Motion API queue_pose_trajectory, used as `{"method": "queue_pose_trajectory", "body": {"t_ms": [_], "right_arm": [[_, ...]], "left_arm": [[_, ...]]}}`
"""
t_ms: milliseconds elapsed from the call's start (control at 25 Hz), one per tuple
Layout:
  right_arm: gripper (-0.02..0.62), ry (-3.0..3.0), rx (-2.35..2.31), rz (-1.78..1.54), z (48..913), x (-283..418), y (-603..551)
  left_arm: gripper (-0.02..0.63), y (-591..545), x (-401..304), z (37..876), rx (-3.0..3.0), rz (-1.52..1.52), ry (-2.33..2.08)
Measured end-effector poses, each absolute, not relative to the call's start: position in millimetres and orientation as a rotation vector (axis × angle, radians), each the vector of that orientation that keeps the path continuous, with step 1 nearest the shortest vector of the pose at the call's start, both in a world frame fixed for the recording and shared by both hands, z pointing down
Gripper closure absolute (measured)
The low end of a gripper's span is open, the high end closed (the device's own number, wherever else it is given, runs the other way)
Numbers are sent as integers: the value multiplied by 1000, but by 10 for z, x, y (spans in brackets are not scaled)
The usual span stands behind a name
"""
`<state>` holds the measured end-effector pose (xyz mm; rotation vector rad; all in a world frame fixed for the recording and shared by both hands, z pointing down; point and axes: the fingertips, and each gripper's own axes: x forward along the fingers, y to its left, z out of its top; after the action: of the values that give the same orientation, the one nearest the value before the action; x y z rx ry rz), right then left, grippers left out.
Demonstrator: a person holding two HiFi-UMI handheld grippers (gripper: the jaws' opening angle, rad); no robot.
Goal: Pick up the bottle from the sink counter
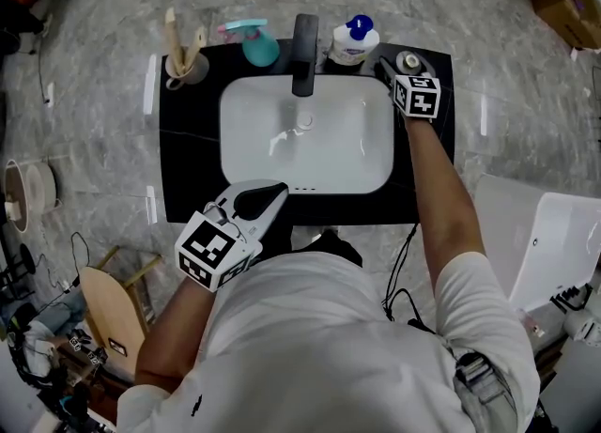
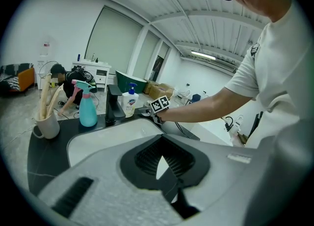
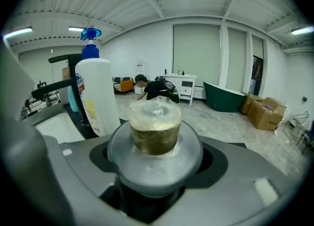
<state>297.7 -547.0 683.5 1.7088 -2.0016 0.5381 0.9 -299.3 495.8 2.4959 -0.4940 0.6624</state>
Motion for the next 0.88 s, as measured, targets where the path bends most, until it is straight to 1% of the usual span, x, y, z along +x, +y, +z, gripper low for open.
{"method": "queue_pose_trajectory", "body": {"t_ms": [360, 880], "right_arm": [[242, -2047, 1646, 524, 6678, 2976, -5266], [242, -2178, 1575, 493, 6034, 2903, -4712]], "left_arm": [[600, -2817, 94, 4882, 2509, 655, -501], [600, -2364, 445, 4665, 2558, 583, -535]]}}
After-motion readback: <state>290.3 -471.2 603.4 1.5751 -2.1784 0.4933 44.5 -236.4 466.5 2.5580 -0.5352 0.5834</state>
